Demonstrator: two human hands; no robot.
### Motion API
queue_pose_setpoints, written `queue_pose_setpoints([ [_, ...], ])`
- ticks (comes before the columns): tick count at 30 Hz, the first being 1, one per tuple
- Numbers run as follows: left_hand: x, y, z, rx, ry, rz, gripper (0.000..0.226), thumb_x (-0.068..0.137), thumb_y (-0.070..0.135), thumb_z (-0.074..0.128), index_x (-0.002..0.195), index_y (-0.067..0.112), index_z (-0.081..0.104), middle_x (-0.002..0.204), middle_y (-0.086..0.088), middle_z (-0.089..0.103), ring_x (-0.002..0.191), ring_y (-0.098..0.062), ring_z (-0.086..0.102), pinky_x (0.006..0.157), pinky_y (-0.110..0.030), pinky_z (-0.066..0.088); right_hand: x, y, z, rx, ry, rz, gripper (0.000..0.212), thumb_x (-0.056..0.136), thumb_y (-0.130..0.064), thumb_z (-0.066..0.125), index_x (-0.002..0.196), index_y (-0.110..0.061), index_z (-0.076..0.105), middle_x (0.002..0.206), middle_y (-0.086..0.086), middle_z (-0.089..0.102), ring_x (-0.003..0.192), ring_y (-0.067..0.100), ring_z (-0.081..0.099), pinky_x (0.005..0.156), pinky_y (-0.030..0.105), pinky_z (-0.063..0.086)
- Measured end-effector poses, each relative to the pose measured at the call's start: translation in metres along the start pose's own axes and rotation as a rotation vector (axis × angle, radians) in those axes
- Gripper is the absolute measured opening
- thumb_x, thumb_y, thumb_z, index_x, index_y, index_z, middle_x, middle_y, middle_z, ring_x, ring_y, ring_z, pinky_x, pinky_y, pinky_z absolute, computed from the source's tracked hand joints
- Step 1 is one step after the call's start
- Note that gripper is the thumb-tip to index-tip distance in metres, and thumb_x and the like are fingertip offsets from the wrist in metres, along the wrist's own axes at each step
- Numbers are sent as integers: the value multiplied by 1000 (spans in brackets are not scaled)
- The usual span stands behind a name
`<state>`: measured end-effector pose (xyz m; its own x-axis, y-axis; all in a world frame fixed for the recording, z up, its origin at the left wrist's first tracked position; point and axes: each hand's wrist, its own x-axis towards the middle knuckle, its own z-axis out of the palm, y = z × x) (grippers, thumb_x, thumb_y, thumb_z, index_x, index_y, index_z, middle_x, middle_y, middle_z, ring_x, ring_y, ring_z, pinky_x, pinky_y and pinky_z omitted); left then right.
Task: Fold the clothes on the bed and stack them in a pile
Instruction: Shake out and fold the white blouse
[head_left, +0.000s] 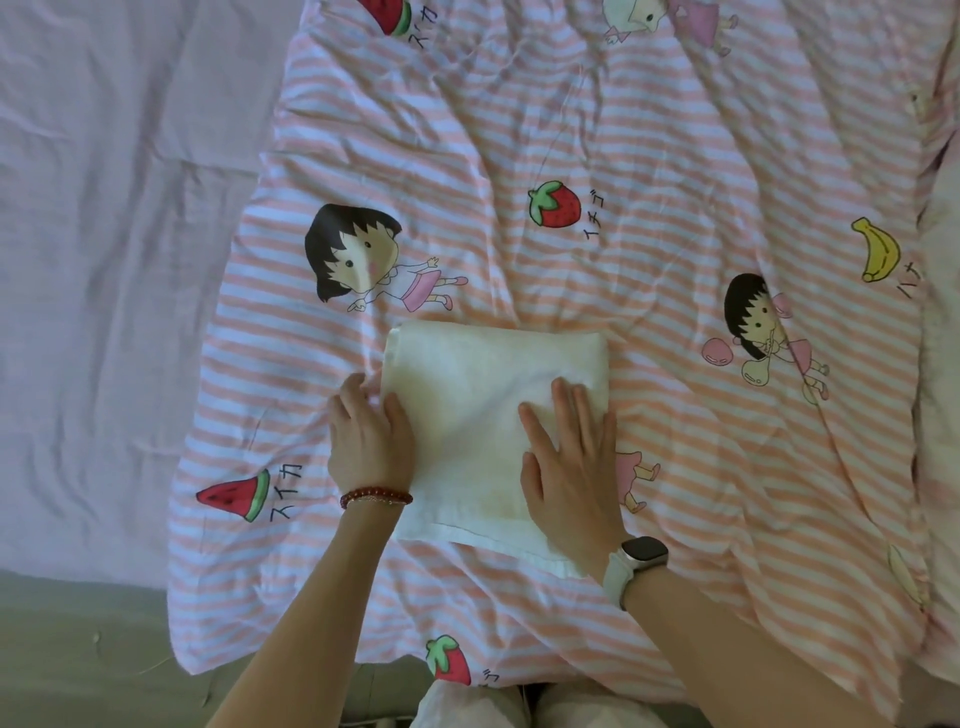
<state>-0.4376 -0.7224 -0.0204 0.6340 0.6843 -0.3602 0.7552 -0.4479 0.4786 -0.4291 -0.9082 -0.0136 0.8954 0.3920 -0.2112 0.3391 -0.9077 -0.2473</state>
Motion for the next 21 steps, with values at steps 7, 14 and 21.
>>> queue_pose_setpoints([
  [7, -23, -5, 21, 456, -131, 793, 53, 88, 35, 36, 138, 18, 42, 144, -16, 39, 133, -39, 36, 103, -59, 31, 36, 6, -4, -37, 31, -46, 49, 88, -24, 36, 134, -16, 48, 148, 18, 32, 138, 37, 27, 105, 65, 14],
  [14, -15, -39, 29, 525, -228, 619, 60, 88, 52, 30, 142, 26, 33, 150, -18, 26, 136, -42, 26, 105, -65, 24, 57, 33, 0, -110, -95, -164, 51, 91, -32, 34, 142, -26, 37, 153, 12, 22, 142, 34, 14, 107, 66, 9],
  [21, -39, -68, 21, 593, -242, 854, 64, 87, 62, 32, 141, 29, 30, 150, -17, 25, 138, -40, 19, 106, -63, 23, -13, 31, 7, -112, -39, -205, 57, 83, -35, 48, 137, -22, 35, 148, 22, 29, 139, 36, 18, 102, 68, 19],
])
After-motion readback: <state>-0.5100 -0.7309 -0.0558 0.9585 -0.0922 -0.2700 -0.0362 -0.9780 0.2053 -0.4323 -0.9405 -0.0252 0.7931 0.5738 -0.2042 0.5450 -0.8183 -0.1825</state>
